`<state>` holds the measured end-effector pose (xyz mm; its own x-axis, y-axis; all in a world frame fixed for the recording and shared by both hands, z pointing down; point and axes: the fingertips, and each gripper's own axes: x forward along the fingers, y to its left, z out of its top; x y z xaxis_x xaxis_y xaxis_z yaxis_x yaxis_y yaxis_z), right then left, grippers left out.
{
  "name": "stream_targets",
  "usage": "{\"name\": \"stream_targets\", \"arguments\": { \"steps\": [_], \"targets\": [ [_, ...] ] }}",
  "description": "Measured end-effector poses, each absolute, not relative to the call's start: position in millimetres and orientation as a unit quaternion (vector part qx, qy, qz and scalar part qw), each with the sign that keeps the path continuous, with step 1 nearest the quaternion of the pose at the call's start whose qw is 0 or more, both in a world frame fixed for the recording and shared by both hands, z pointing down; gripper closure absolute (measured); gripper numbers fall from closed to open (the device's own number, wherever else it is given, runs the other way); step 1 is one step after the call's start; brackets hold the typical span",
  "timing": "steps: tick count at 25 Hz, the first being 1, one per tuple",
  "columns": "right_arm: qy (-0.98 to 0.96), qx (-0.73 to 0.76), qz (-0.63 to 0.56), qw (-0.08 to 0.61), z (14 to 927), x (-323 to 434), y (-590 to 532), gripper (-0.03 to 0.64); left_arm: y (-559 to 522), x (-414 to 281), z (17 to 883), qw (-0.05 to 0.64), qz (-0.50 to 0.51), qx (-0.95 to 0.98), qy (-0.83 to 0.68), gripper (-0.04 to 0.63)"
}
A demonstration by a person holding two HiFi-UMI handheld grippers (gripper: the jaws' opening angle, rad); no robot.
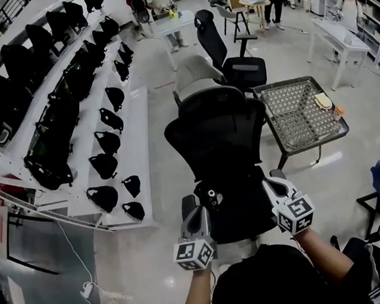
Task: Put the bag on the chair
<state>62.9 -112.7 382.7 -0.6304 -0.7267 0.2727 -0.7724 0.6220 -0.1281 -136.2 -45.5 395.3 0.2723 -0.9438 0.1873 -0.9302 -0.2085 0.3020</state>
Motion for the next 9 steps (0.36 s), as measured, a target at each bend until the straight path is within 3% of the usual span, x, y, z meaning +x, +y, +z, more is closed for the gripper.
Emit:
{"name": "stream_targets", "arguments": {
  "steps": [9],
  "targets": [
    [-0.901, 0.403, 0.122, 0.102, 389.7, 81.0, -138.7, 0.618, -67.1, -115.6, 401.8, 0.183, -0.026, 0.764, -0.618, 0.575]
  ]
}}
